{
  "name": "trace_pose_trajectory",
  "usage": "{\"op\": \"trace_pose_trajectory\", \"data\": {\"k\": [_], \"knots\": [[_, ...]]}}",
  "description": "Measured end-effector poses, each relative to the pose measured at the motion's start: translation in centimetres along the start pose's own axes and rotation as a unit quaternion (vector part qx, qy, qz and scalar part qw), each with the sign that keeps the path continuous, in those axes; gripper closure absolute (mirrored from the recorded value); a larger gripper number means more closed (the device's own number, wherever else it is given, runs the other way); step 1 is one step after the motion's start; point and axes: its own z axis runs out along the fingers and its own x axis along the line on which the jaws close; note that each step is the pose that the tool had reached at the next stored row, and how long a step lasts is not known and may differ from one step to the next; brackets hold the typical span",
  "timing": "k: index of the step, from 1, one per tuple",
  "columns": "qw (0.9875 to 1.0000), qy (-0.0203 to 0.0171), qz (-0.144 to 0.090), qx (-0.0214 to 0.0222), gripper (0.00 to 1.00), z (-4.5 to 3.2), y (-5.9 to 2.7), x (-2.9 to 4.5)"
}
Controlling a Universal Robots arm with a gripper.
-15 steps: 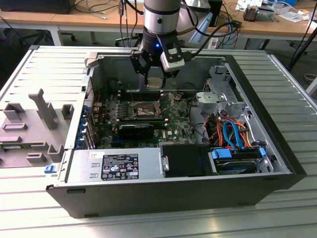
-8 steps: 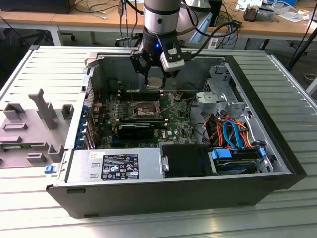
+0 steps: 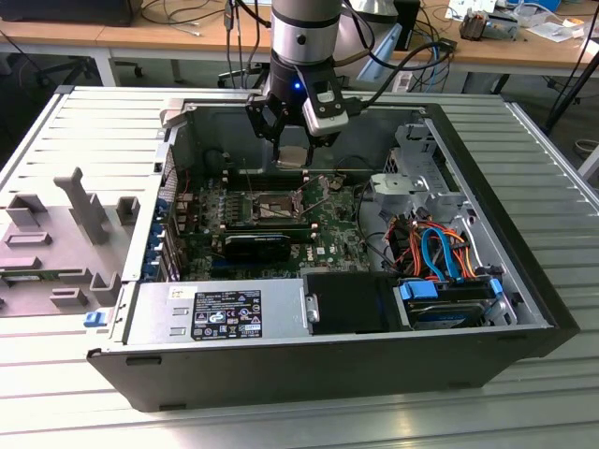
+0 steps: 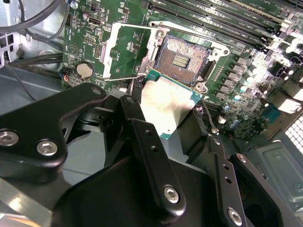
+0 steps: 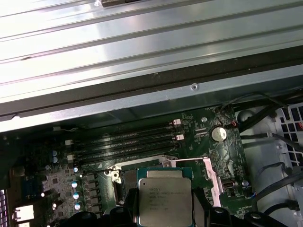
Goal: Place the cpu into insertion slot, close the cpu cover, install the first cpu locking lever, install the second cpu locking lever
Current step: 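Place the cpu into insertion slot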
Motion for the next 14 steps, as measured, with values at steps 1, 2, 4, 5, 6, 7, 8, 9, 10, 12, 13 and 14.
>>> {"op": "trace_pose_trajectory", "data": {"k": [1, 2, 4, 5, 6, 7, 8, 9, 10, 12, 13, 14], "knots": [[1.0000, 0.0000, 0.000, 0.0000, 0.45, 0.00, 0.00, 0.00], [1.0000, -0.0001, 0.001, 0.0000, 0.45, 0.00, 0.00, 0.00], [1.0000, -0.0002, 0.002, 0.0000, 0.45, 0.01, 0.00, 0.00], [1.0000, -0.0003, 0.003, -0.0001, 0.45, 0.01, 0.00, 0.00], [1.0000, -0.0004, 0.004, -0.0001, 0.45, 0.01, 0.00, 0.00], [1.0000, -0.0004, 0.004, -0.0001, 0.45, 0.01, 0.00, 0.00], [1.0000, -0.0005, 0.005, -0.0001, 0.45, 0.01, 0.00, 0.00], [1.0000, -0.0005, 0.006, -0.0001, 0.45, 0.01, 0.00, 0.00], [1.0000, -0.0006, 0.006, -0.0001, 0.45, 0.01, 0.00, 0.00], [1.0000, -0.0007, 0.007, -0.0001, 0.45, 0.02, 0.00, 0.00], [1.0000, -0.0007, 0.008, -0.0002, 0.45, 0.02, 0.00, 0.00], [1.0000, -0.0008, 0.008, -0.0002, 0.45, 0.02, 0.00, 0.00]]}}
